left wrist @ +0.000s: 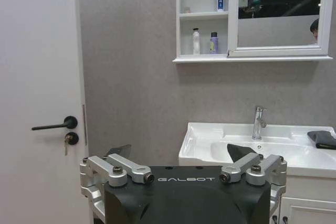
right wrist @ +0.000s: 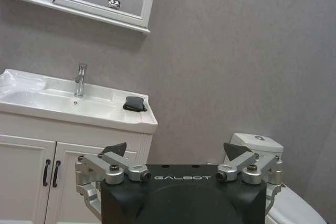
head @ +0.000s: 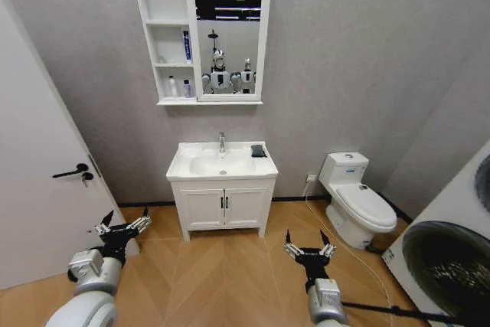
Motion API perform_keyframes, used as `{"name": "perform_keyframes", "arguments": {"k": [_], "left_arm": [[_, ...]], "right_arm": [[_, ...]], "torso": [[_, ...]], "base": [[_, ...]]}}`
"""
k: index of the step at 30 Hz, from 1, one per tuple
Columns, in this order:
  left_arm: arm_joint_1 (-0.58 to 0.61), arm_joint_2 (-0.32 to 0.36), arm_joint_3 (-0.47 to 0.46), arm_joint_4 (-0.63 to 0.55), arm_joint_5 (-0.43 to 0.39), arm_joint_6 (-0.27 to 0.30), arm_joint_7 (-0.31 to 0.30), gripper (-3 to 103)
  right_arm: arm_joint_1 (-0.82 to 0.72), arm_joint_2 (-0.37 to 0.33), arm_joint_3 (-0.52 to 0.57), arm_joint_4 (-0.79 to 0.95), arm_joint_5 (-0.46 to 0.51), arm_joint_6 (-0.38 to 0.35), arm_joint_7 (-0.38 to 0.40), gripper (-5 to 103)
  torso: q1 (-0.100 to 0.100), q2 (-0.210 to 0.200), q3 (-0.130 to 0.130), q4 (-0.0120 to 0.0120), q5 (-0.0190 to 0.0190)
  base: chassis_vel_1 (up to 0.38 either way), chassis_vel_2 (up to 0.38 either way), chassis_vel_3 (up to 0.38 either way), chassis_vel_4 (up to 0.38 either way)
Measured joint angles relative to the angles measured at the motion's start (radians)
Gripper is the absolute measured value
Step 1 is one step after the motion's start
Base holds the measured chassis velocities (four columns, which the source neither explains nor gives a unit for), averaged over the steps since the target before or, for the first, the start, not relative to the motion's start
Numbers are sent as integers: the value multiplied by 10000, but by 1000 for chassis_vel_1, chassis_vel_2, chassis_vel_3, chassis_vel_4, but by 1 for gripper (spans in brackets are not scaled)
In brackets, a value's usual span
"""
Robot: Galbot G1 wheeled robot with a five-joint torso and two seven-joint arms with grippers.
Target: Move facial cleanser and shampoo from washbasin to cabinet, then wipe washbasin with towel.
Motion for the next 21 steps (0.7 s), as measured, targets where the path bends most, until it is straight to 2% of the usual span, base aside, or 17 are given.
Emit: {"name": "perform_keyframes", "arguments": {"k": [1, 3, 7, 21], "left_arm": [[1, 0, -2, -1, 0, 0, -4, 100], [2, 0, -1, -1, 0, 0, -4, 100], [1, 0, -1, -1, 0, 0, -3, 100], [-2, 0, 0, -1, 0, 0, -2, 100]], "right_arm": [[-5, 1, -14, -16, -19, 23, -59, 100], [39, -25, -6, -60, 2, 94, -96, 100], [149, -103, 130, -75, 4, 73, -108, 100], [196, -143, 203, -74, -87, -91, -68, 100]], "torso": [[-4, 3, -2, 6, 2], [-7, 4, -2, 0, 15], [-7, 4, -3, 0, 9], [6, -5, 3, 0, 9]], "base": [[231, -301, -277, 271], [211, -130, -200, 225], [63, -88, -130, 92], [-28, 25, 27, -23]]}}
